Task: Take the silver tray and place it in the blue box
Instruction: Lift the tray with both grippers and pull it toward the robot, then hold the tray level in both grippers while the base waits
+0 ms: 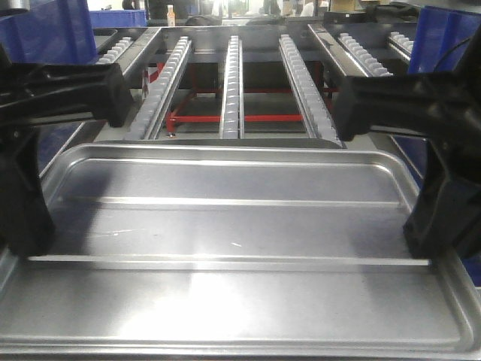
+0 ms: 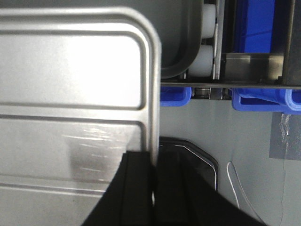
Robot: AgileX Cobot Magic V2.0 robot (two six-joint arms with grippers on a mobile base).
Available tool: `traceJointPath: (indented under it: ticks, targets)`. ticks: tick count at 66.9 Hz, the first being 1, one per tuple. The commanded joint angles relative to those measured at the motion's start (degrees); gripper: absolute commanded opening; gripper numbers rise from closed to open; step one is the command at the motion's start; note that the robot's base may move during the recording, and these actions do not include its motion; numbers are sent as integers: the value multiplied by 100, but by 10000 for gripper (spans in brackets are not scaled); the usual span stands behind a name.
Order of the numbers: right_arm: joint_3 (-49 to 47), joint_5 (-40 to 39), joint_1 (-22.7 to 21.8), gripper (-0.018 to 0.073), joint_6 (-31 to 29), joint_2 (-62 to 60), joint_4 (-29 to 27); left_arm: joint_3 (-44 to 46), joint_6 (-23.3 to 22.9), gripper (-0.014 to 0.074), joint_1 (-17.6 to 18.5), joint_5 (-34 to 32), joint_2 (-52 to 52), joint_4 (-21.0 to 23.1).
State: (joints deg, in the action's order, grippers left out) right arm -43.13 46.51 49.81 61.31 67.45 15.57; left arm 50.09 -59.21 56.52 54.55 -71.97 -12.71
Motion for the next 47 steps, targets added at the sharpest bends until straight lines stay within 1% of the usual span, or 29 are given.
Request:
traceJointPath:
  ticks: [1, 3, 15, 47]
  targets:
    - [-132, 104, -11, 60, -5, -140, 318, 142, 21, -13, 44, 89, 170, -174]
    - [-132, 104, -11, 60, -5, -140, 318, 142, 94, -14, 71, 89, 170, -174]
    - [-151, 104, -17, 60, 12, -140, 311, 142, 94, -14, 270, 58, 170, -234]
    - [-151, 69, -17, 60, 11, -140, 311, 142, 32, -14, 259, 53, 170, -234]
